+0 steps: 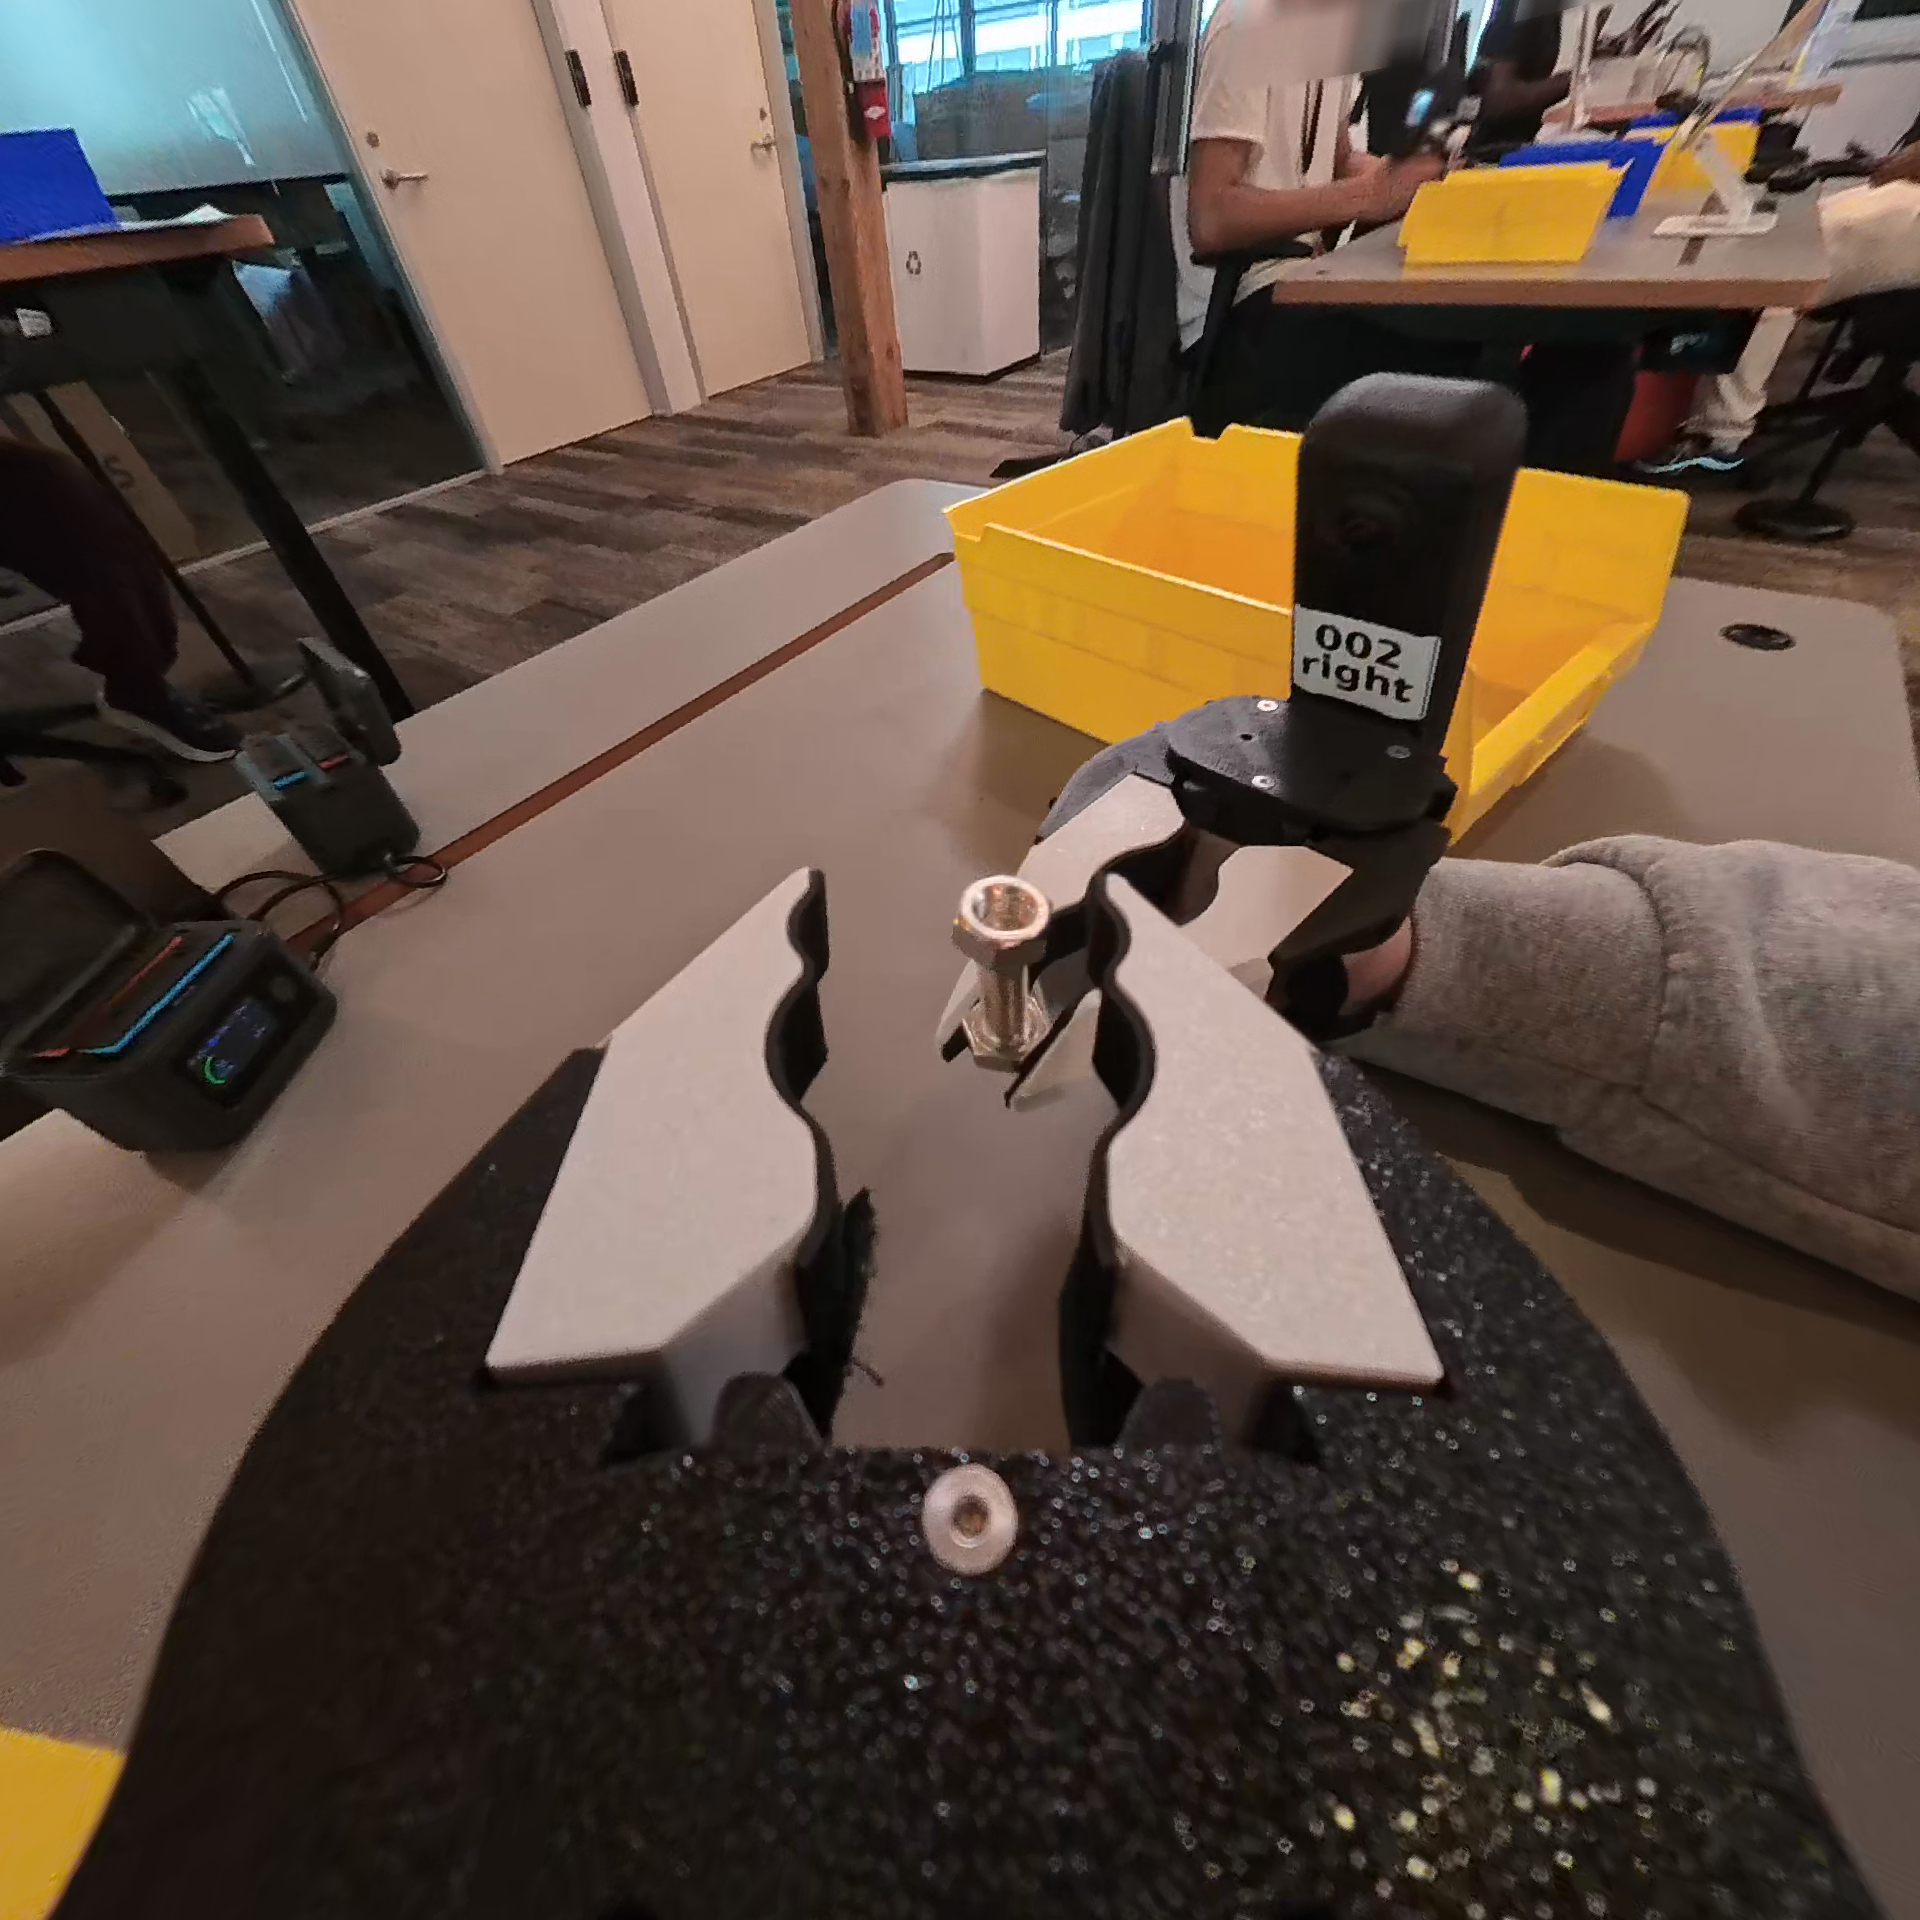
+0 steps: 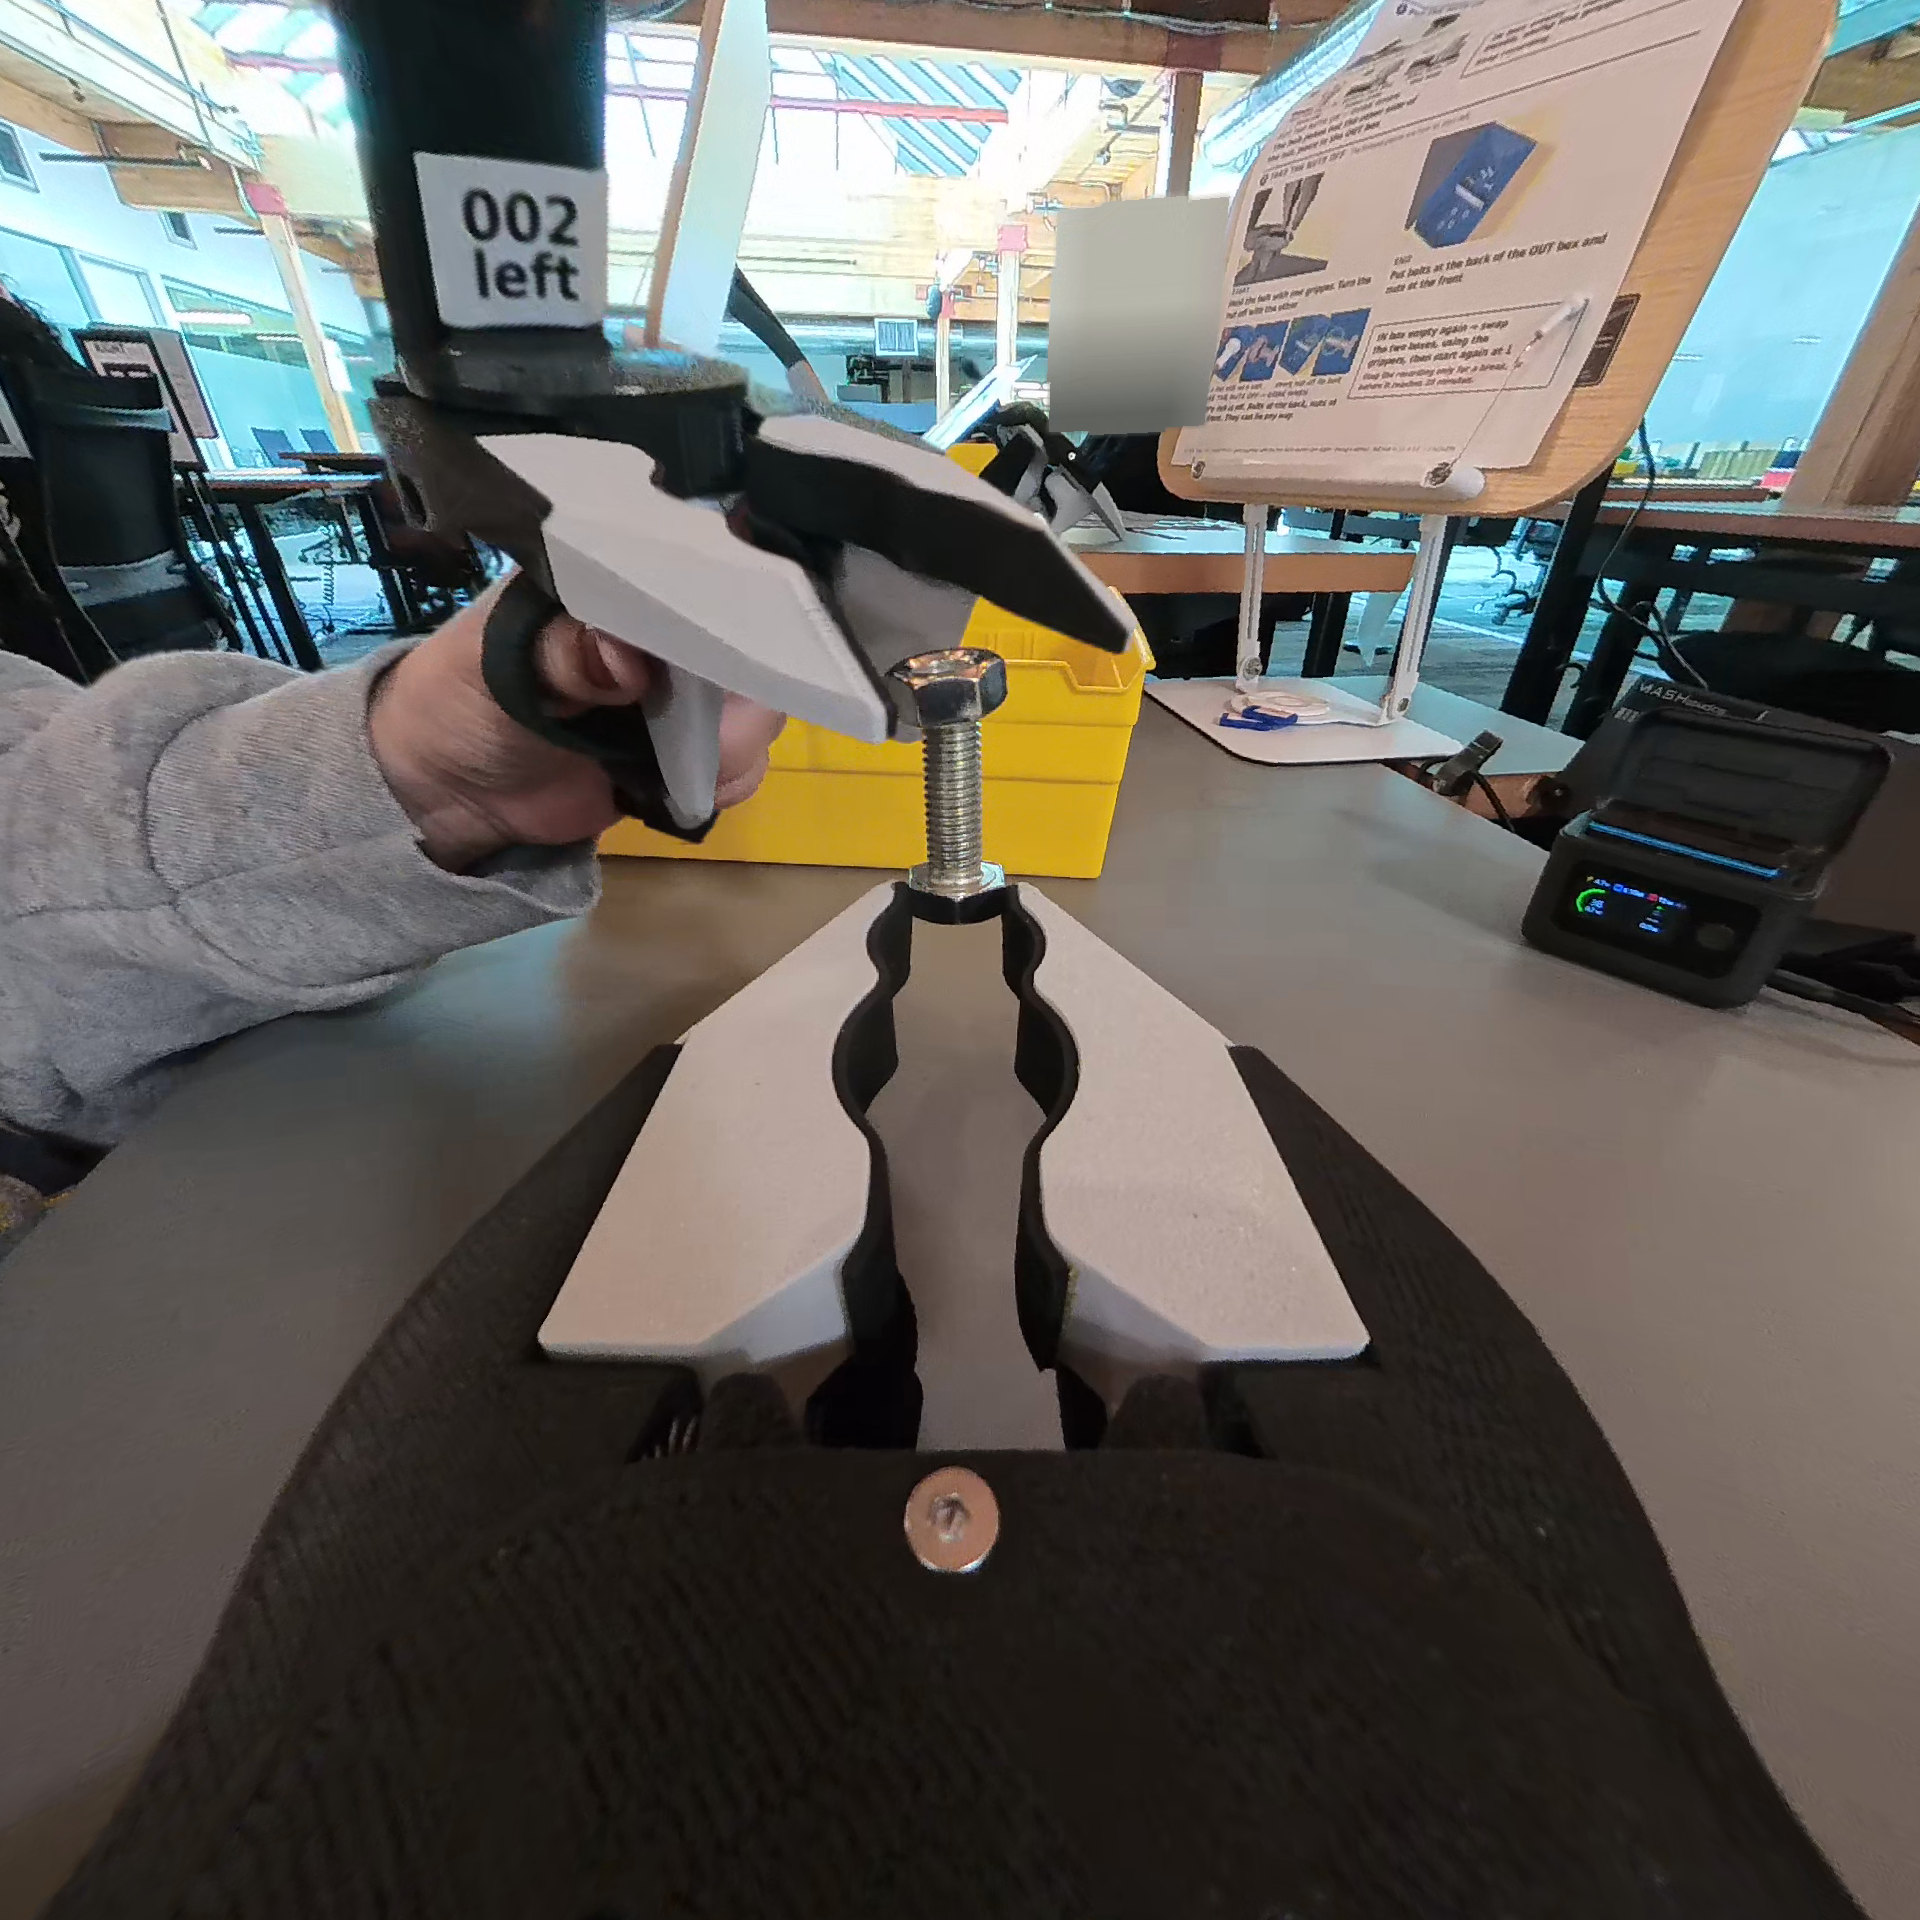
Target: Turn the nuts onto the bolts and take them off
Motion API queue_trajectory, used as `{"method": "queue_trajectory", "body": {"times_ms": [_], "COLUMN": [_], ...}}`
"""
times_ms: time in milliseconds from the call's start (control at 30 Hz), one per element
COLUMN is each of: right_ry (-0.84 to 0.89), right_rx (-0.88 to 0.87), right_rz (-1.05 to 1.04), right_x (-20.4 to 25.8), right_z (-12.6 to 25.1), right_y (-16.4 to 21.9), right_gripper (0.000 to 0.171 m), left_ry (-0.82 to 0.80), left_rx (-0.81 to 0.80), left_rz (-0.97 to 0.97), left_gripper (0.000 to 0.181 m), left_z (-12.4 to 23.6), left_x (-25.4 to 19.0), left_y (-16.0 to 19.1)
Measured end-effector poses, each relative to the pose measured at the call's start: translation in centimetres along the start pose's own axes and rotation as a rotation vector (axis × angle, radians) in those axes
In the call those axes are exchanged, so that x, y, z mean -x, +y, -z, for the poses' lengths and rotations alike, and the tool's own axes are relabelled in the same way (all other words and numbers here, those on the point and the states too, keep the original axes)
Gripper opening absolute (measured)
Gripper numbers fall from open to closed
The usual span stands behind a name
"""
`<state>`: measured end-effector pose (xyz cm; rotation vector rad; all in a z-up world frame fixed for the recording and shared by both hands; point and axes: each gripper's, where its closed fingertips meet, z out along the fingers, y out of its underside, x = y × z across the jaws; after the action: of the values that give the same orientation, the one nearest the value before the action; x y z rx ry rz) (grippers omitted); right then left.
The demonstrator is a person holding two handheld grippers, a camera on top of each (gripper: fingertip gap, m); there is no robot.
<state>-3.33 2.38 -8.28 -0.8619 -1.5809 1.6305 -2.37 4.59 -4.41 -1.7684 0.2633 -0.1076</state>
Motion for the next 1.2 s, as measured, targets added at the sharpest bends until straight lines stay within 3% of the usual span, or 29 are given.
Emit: {"method": "queue_trajectory", "body": {"times_ms": [233,633,933,1200], "right_ry": [-0.014,-0.010,-0.024,-0.017], "right_rx": [0.003,-0.004,-0.012,-0.030], "right_rz": [-0.002,-0.013,-0.011,-0.015], "right_x": [0.2,0.0,0.3,0.1], "right_z": [-0.2,0.0,-0.1,0.1], "right_y": [0.1,0.1,-0.1,-0.5], "right_gripper": [0.016,0.016,0.016,0.016], "left_ry": [-0.010,0.007,0.017,0.034], "left_rx": [-0.006,-0.030,-0.055,-0.125], "left_rz": [0.004,0.031,0.072,0.162], "left_gripper": [0.048,0.055,0.052,0.058], "left_z": [-0.7,1.7,0.0,3.2], "left_x": [0.2,1.3,0.9,1.9], "left_y": [0.0,0.3,0.2,0.5]}}
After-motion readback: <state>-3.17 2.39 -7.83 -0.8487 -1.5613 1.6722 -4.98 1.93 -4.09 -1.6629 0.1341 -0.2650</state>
